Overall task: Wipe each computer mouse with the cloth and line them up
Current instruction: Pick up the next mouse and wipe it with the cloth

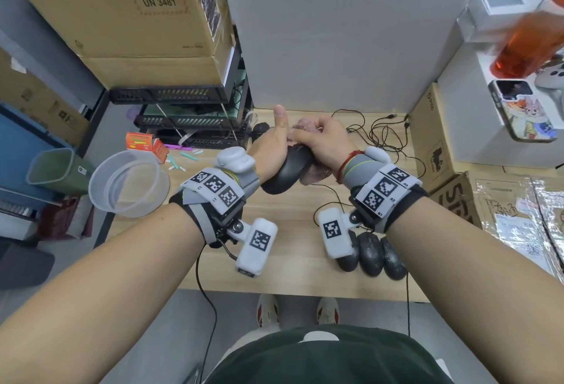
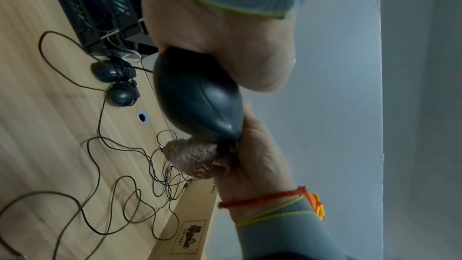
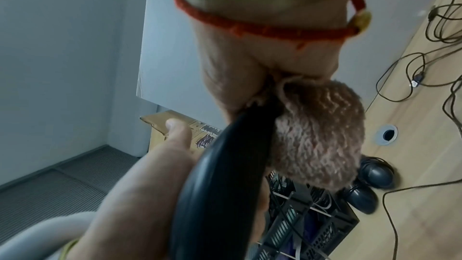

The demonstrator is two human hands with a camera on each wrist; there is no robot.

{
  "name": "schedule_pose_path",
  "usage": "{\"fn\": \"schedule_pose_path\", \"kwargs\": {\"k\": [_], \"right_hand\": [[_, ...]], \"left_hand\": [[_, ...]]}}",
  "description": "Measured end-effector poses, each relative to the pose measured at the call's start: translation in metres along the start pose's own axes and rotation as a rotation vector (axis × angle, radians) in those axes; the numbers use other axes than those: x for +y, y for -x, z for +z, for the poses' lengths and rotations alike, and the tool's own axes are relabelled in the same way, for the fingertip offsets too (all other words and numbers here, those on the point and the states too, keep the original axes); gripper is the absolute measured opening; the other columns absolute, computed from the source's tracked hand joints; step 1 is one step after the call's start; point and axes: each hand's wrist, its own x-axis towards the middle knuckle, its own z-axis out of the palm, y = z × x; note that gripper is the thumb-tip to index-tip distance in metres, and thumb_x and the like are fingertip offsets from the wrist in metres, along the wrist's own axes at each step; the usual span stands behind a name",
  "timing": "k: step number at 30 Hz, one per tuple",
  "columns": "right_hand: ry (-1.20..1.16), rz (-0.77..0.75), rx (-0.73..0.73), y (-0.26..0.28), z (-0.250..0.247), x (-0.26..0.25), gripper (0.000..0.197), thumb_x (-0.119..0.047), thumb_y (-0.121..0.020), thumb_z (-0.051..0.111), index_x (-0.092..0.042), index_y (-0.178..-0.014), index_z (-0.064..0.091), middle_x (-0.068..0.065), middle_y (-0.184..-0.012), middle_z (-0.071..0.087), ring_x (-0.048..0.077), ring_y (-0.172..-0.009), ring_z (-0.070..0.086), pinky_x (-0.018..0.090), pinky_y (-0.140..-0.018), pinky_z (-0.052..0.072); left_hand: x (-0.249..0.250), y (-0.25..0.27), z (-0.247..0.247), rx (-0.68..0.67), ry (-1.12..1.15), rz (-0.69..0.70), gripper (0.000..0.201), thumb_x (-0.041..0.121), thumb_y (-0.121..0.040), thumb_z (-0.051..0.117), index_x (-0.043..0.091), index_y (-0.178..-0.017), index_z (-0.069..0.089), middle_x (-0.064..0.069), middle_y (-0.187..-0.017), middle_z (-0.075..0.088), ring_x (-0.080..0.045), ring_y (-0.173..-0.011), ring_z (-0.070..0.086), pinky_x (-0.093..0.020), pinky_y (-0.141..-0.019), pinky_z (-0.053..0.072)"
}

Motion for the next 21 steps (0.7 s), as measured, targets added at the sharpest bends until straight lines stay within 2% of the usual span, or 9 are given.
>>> {"fn": "schedule_pose_path", "kwargs": {"k": [2, 5, 8, 10, 12, 14, 15, 17, 21], "right_hand": [[0.034, 0.006, 0.063, -0.006, 0.001, 0.003, 0.029, -0.034, -0.075, 0.08, -0.02, -0.087, 0.058, -0.002, -0.085, 0.067, 0.023, -0.09, 0.069, 0.037, -0.085, 0.056], [-0.139, -0.013, 0.036, -0.004, -0.001, 0.007, 0.032, -0.034, -0.075, 0.078, -0.018, -0.096, 0.059, 0.006, -0.097, 0.07, 0.024, -0.094, 0.069, 0.05, -0.097, 0.053], [-0.256, -0.085, -0.036, 0.003, -0.003, 0.012, 0.037, -0.047, -0.074, 0.078, -0.023, -0.097, 0.063, 0.009, -0.113, 0.072, 0.023, -0.108, 0.068, 0.048, -0.103, 0.05], [-0.185, -0.166, -0.035, 0.012, -0.002, 0.01, 0.03, -0.048, -0.079, 0.075, -0.024, -0.095, 0.064, 0.007, -0.115, 0.072, 0.023, -0.104, 0.069, 0.046, -0.096, 0.053], [-0.152, -0.231, -0.022, 0.025, 0.001, 0.003, 0.021, -0.029, -0.086, 0.075, -0.015, -0.095, 0.062, 0.012, -0.103, 0.067, 0.016, -0.071, 0.067, 0.031, -0.064, 0.056], [-0.121, -0.294, -0.08, 0.034, 0.008, 0.001, 0.016, -0.013, -0.085, 0.077, -0.012, -0.091, 0.062, 0.02, -0.099, 0.059, 0.013, -0.051, 0.059, 0.02, -0.043, 0.043], [-0.085, -0.315, -0.107, 0.037, 0.012, 0.002, 0.017, -0.012, -0.083, 0.079, -0.01, -0.09, 0.064, 0.021, -0.103, 0.057, 0.013, -0.049, 0.059, 0.022, -0.04, 0.042], [-0.007, -0.341, -0.127, 0.04, 0.016, 0.0, 0.023, -0.015, -0.08, 0.082, -0.006, -0.092, 0.065, 0.02, -0.108, 0.055, 0.009, -0.056, 0.06, 0.027, -0.046, 0.046], [0.019, -0.29, -0.079, 0.023, 0.009, -0.006, 0.02, -0.027, -0.078, 0.08, -0.021, -0.086, 0.062, -0.01, -0.066, 0.064, 0.01, -0.052, 0.055, 0.03, -0.055, 0.047]], "left_hand": [[0.002, -0.001, 0.0, 0.015, -0.001, -0.009, 0.086, 0.062, -0.1, -0.001, 0.021, -0.091, 0.074, -0.012, -0.107, 0.07, -0.026, -0.105, 0.06, -0.037, -0.103, 0.04], [-0.003, -0.01, -0.006, 0.074, 0.008, -0.049, 0.085, 0.067, -0.1, 0.009, 0.011, -0.097, 0.072, -0.016, -0.113, 0.07, -0.031, -0.109, 0.062, -0.044, -0.106, 0.042], [-0.01, -0.017, -0.012, 0.107, 0.16, -0.156, 0.08, 0.074, -0.096, 0.022, 0.009, -0.106, 0.067, -0.012, -0.118, 0.068, -0.03, -0.111, 0.063, -0.044, -0.106, 0.046], [-0.011, -0.018, -0.015, 0.13, 0.283, -0.232, 0.085, 0.081, -0.091, 0.025, 0.009, -0.112, 0.066, -0.008, -0.114, 0.069, -0.028, -0.106, 0.066, -0.044, -0.102, 0.05], [-0.013, -0.019, -0.02, 0.167, 0.358, -0.306, 0.09, 0.084, -0.087, 0.025, 0.009, -0.118, 0.065, -0.008, -0.112, 0.069, -0.028, -0.102, 0.067, -0.043, -0.098, 0.052], [-0.022, -0.029, -0.023, 0.176, 0.426, -0.357, 0.103, 0.094, -0.071, 0.027, 0.012, -0.119, 0.067, -0.009, -0.114, 0.072, -0.03, -0.103, 0.069, -0.046, -0.099, 0.052], [-0.027, -0.033, -0.024, 0.178, 0.455, -0.368, 0.105, 0.096, -0.066, 0.029, 0.013, -0.117, 0.068, -0.009, -0.112, 0.074, -0.031, -0.102, 0.07, -0.047, -0.098, 0.053], [-0.033, -0.037, -0.025, 0.153, 0.496, -0.366, 0.094, 0.09, -0.075, 0.032, 0.013, -0.113, 0.07, -0.009, -0.106, 0.076, -0.03, -0.098, 0.073, -0.045, -0.094, 0.056], [-0.023, -0.027, -0.025, 0.04, 0.529, -0.336, 0.089, 0.084, -0.085, 0.032, 0.01, -0.113, 0.071, -0.014, -0.108, 0.075, -0.028, -0.092, 0.075, -0.04, -0.086, 0.059]]}}
